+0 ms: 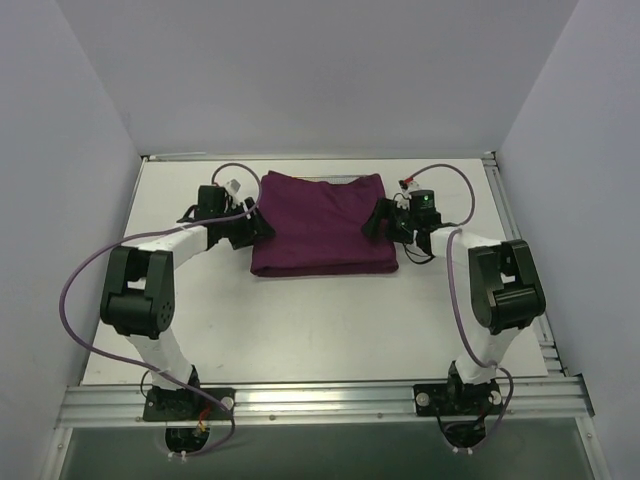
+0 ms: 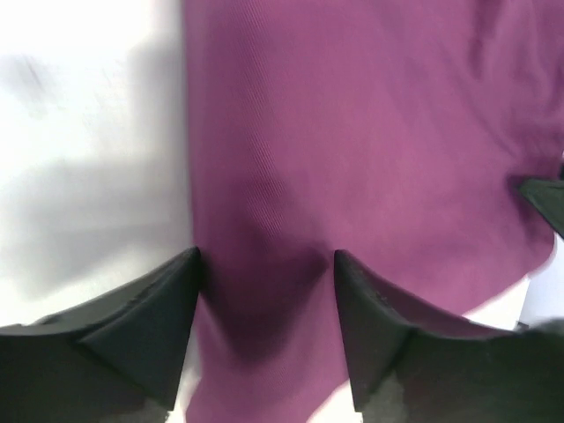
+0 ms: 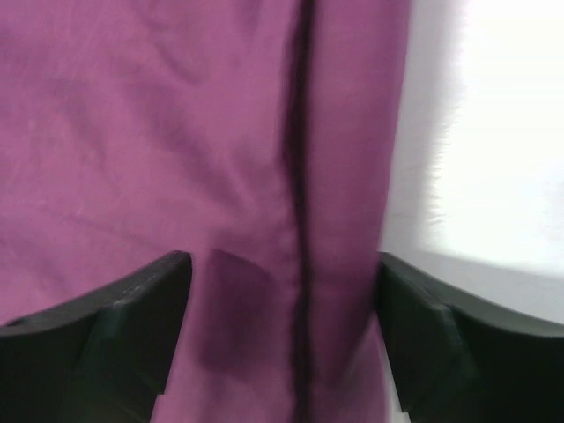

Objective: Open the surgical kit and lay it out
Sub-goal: Move the surgical kit at the center of the board, then open the surgical kit at the center of the board.

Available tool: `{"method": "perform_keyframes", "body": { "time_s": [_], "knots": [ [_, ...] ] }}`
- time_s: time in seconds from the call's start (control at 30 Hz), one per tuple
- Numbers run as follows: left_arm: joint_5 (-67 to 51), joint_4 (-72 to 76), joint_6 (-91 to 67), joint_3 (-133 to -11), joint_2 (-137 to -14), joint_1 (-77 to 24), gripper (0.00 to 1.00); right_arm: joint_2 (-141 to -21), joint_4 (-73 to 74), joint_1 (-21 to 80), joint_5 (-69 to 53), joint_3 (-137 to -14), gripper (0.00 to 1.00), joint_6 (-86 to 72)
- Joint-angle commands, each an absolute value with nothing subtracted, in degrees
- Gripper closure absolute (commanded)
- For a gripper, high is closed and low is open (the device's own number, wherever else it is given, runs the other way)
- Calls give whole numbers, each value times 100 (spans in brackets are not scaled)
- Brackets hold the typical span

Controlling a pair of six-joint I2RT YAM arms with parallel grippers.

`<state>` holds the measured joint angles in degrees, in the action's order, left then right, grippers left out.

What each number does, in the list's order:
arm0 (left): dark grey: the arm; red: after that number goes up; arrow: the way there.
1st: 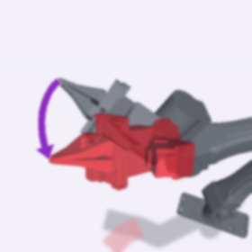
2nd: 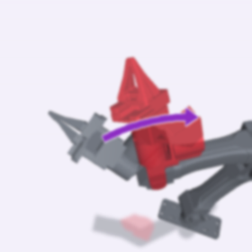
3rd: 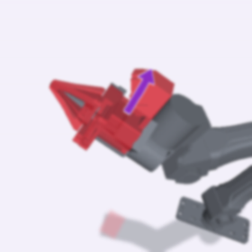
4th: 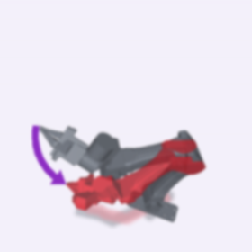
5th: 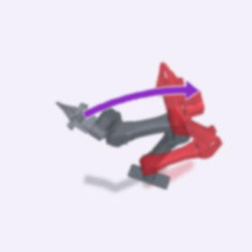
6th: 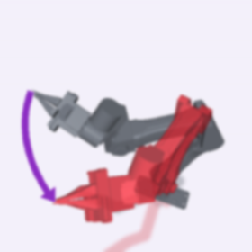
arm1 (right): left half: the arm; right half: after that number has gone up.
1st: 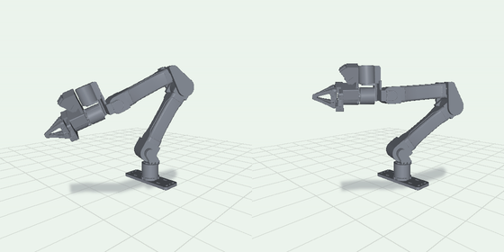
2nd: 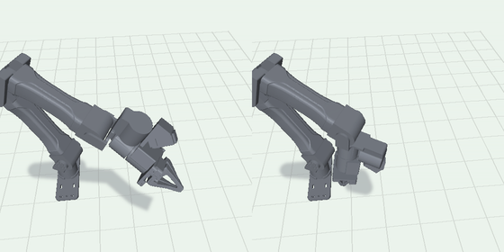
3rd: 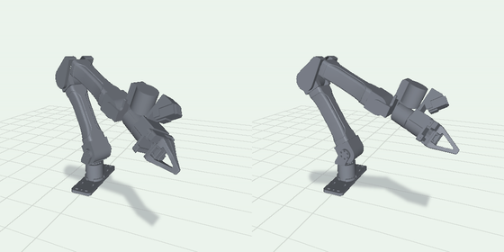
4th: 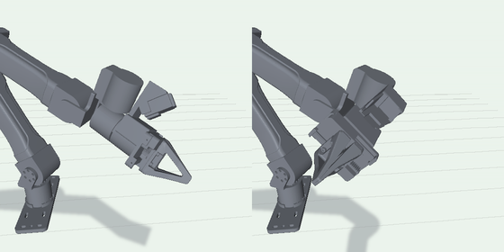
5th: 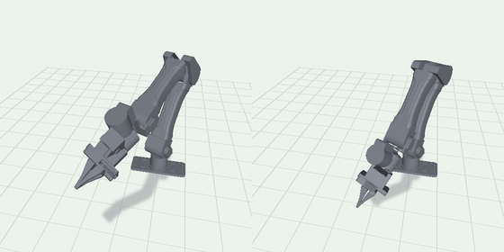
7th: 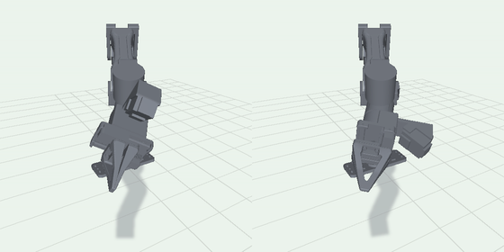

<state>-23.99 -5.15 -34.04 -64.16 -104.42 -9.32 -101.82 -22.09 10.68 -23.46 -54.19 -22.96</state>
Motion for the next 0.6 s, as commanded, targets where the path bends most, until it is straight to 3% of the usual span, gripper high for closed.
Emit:
{"method": "perform_keyframes", "body": {
  "time_s": [0.0,0.07,0.13,0.17,0.23,0.4,0.57],
  "knots": [
    [-2172,-729,-3314,-6258,-9502,-1064,26,-9695,-1646,1230,-2199,-5765,15,-2075],
    [-1717,-1089,-3104,-6293,-9091,-1055,25,-9353,-1442,1239,-1953,-5783,1,-2013],
    [-1347,-1404,-2980,-6372,-8660,-1055,20,-8959,-1021,1248,-1557,-5766,0,-1986],
    [-1249,-1467,-2945,-6389,-8509,-1055,6,-8834,-880,1239,-1434,-5740,0,-1978],
    [-1143,-1616,-2883,-6416,-8219,-1081,5,-8405,-388,1230,-1047,-5599,0,-2012],
    [-1177,-1889,-2725,-6390,-7489,-1248,9,-7577,218,1222,-1212,-5055,1,-2232],
    [-1696,-1530,-2803,-6074,-7085,-1520,24,-7075,53,1012,-1765,-4309,14,-2706]
  ]
}}
